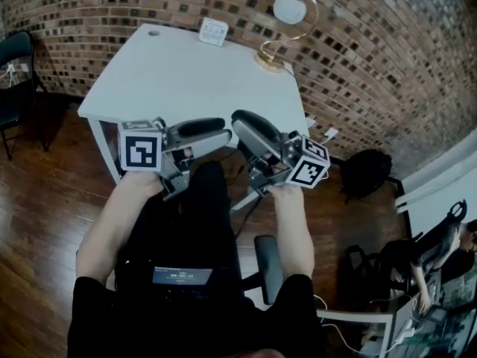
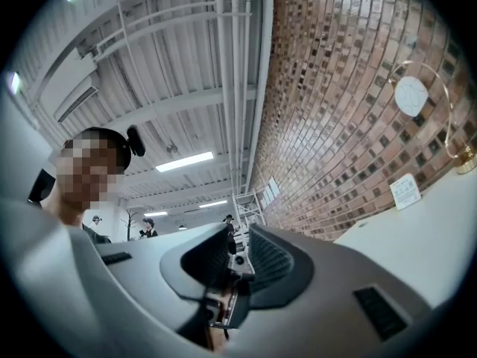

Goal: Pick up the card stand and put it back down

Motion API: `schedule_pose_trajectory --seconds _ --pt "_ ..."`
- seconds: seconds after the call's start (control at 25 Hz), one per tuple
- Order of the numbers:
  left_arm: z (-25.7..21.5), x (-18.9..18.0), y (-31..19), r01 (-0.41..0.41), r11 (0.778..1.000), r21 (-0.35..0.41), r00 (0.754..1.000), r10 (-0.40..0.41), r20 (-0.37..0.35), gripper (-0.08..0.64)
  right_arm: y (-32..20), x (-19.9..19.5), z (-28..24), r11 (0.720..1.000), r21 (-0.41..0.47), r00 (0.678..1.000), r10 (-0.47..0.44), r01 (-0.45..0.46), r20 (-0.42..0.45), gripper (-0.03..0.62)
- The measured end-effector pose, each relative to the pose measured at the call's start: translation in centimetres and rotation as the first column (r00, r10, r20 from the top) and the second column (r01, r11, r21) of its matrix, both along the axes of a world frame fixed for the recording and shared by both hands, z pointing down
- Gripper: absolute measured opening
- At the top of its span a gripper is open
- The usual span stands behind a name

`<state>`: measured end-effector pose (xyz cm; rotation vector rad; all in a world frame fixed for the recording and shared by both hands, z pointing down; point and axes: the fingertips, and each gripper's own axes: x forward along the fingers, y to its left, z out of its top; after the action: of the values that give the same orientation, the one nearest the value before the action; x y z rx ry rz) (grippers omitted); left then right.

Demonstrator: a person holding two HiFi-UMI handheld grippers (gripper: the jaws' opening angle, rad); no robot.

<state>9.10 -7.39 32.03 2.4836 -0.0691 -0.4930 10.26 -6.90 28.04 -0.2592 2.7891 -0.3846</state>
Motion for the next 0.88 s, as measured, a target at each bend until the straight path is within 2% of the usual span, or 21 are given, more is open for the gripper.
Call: schedule_pose_trajectory --seconds 0.16,0.64,0.88 --pt "0.08 0.50 0.48 -0.021 1.000 0.006 1.000 0.022 -0.016 0.215 0.22 0.30 0.46 1.000 0.015 0.999 0.023 -0.022 -0.032 0.086" --pt "0.19 0.06 0.47 -0.020 1.000 0.015 1.000 0.020 -0.015 0.215 0.69 0.17 0.12 0.995 0.081 0.997 0.054 -0.050 -0.051 0.046" --pt "0.37 0.16 0.49 -0.027 1.000 0.009 0.999 0.027 -0.020 0.215 0.82 0.43 0.34 0.996 0.076 0.998 0.051 -0.048 -0.043 0.034"
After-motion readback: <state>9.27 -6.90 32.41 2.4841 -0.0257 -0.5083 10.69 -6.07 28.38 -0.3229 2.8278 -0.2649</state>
